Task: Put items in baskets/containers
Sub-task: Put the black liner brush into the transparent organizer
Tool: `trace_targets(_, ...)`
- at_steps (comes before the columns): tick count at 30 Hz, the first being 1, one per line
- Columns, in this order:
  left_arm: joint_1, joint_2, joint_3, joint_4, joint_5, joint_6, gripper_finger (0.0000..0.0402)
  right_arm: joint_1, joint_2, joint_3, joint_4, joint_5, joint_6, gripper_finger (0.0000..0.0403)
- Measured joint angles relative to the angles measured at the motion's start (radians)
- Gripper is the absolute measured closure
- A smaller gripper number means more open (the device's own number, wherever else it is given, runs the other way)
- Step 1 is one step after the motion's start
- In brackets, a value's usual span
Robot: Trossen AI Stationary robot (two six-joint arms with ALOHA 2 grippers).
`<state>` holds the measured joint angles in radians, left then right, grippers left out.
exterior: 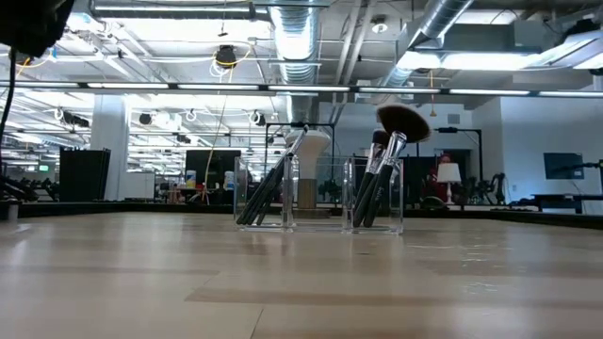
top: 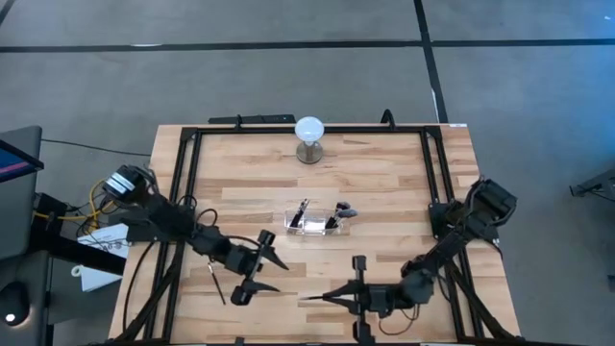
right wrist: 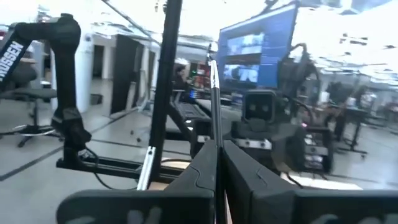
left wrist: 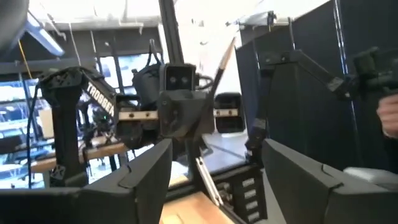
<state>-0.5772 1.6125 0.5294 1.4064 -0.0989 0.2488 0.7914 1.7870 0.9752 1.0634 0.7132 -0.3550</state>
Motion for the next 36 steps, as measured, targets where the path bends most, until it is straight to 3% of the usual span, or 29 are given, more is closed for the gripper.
trace_targets(11,-0.012,0.153,0.168,0.069,0.055,0.002,0.0167,-0.081,0.0,0.0,-0.032,-0.136,0.077,0.0398)
trace_targets(22,-0.028,0.163,0.22,0.069,0.054,0.001,0.0176,-0.076,0.0,0.001,-0.042,-0.139,0.094,0.0397)
trace_targets(36,-0.025,0.248,0.285,0.059,-0.078,0.005,0.0214,-0.128,0.0,0.002,-0.072,-0.199,0.146,0.0397)
